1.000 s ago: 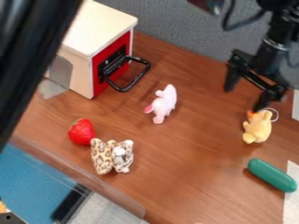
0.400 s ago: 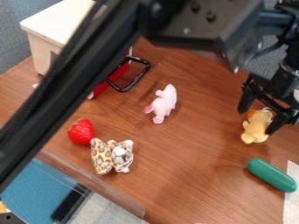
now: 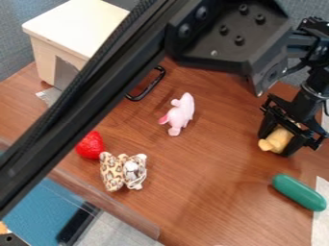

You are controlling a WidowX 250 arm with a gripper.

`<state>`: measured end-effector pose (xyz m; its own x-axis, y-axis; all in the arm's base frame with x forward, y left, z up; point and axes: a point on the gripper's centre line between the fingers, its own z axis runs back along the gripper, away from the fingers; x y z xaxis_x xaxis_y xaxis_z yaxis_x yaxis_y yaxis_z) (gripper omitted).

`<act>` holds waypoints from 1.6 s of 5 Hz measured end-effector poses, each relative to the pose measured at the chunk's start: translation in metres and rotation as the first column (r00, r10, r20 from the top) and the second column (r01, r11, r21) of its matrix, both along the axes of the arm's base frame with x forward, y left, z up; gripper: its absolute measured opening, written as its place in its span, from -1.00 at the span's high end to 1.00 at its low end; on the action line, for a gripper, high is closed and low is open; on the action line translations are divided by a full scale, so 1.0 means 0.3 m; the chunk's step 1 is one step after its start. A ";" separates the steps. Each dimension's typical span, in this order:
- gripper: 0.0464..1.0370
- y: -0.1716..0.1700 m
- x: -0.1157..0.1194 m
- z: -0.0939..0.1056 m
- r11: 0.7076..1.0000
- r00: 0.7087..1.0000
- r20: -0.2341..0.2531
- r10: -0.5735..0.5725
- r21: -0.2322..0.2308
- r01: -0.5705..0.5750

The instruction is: Pick up yellow toy and put it on top of the wooden drawer

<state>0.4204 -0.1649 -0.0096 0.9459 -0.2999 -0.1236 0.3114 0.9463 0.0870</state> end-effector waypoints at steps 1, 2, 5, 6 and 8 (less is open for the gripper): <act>0.24 0.015 -0.004 0.014 1.000 1.000 0.013 -0.013 0.017 0.012; 0.45 0.070 0.011 0.165 1.000 0.994 0.105 0.011 -0.012 -0.010; 0.51 0.448 -0.043 0.491 0.986 0.969 0.184 0.165 -0.048 -0.159; 0.51 0.631 -0.104 0.563 0.966 0.941 0.220 0.257 -0.044 -0.254; 0.51 0.854 -0.220 0.554 0.930 0.905 0.217 0.365 -0.054 -0.362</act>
<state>0.3544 0.0913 0.1565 0.9924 0.0702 0.1007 -0.0804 0.9916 0.1012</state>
